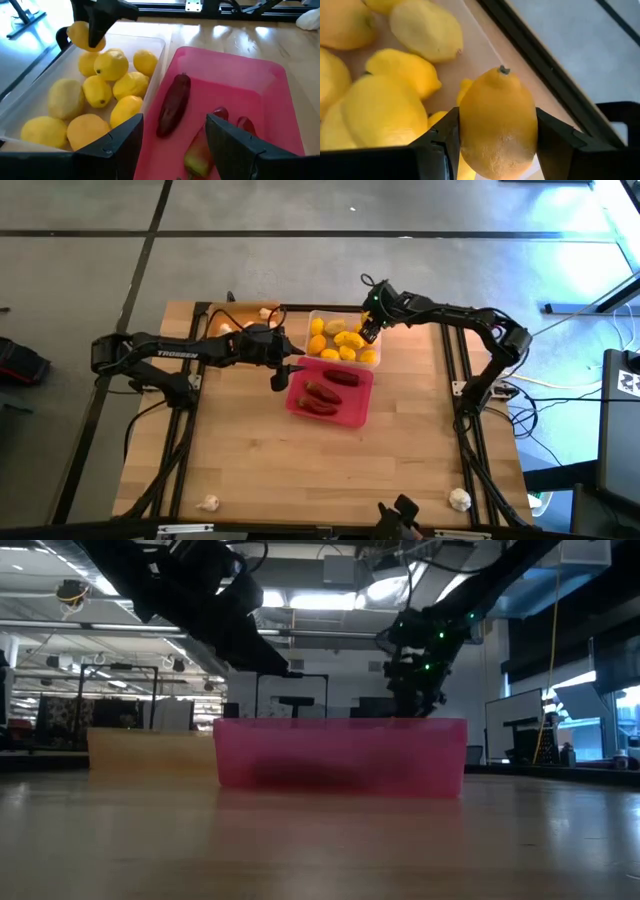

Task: Sort produce into baskets
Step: Put the yellow lemon in the transparent bin

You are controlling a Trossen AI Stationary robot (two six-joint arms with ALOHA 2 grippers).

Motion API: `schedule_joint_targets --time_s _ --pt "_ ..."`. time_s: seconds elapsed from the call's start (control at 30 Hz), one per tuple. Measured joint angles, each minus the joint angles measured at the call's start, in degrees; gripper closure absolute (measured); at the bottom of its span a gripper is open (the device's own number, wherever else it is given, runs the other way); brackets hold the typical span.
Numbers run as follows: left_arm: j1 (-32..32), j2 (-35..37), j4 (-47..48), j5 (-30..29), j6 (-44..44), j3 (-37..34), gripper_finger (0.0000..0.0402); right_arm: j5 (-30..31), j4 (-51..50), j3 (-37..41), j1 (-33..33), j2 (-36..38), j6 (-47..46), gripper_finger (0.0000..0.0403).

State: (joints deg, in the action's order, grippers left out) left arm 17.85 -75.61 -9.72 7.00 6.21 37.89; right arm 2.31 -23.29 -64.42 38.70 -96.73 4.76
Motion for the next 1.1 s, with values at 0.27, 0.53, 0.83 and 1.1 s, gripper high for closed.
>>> schedule_joint_targets --time_s 0.27,0.53,0.83,1.1 --pt "0.0 0.0 0.0 -0.17 -0.17 0.0 0.0192 -0.35 0.16 0.04 0.0 -3.54 0.0 0.022" --pt "0.0 -0.02 0.02 -0.2 -0.4 0.0 0.0192 0.65 0.76 0.02 -0.02 -3.63 0.02 0.0219" --pt "0.0 -0.02 0.02 -0.2 -0.51 0.0 0.0192 0.86 0.79 0.02 -0.05 -3.63 0.06 0.0218" --pt "0.0 -0.02 0.02 -0.21 -0.5 0.0 0.0192 0.38 0.81 0.02 -0.05 -3.63 0.06 0.0147"
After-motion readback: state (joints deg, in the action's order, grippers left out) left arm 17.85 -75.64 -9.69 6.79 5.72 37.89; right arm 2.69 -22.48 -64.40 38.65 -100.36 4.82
